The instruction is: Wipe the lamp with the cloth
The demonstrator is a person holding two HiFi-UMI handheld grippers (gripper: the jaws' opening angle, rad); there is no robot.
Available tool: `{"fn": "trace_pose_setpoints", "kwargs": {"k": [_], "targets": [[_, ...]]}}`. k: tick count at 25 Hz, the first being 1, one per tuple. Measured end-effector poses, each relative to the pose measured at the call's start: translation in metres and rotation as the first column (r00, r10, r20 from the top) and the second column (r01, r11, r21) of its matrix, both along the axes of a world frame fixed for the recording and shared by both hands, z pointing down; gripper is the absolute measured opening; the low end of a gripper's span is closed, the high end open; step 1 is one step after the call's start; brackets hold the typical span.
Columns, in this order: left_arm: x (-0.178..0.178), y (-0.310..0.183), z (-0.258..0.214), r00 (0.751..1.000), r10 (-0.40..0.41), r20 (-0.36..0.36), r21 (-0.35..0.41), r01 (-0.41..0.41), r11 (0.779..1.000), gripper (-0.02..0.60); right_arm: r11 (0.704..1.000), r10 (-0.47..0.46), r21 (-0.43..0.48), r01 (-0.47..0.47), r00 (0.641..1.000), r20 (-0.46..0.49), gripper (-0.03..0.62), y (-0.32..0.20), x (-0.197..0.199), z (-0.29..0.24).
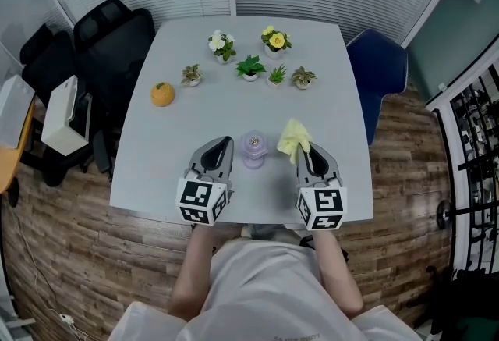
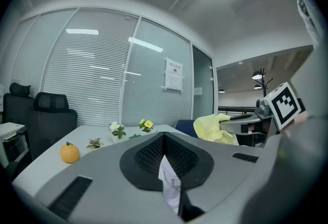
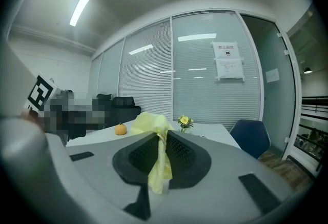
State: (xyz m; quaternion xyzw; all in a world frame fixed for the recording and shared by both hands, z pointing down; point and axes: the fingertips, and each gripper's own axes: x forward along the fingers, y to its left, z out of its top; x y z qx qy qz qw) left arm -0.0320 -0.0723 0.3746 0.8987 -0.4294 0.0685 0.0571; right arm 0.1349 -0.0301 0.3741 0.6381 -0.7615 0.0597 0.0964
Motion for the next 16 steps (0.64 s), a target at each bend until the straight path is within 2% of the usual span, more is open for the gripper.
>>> {"fn": "trace_pose_setpoints", "kwargs": {"k": [16], "targets": [[0.0050, 0.0085, -0.0012, 1.000, 0.010, 0.006, 0.002, -0.010, 1.000, 0.002, 1.000, -0.007, -0.002, 0.007, 1.000, -0.004, 0.043, 0.0095, 0.0020, 0.0012]]}}
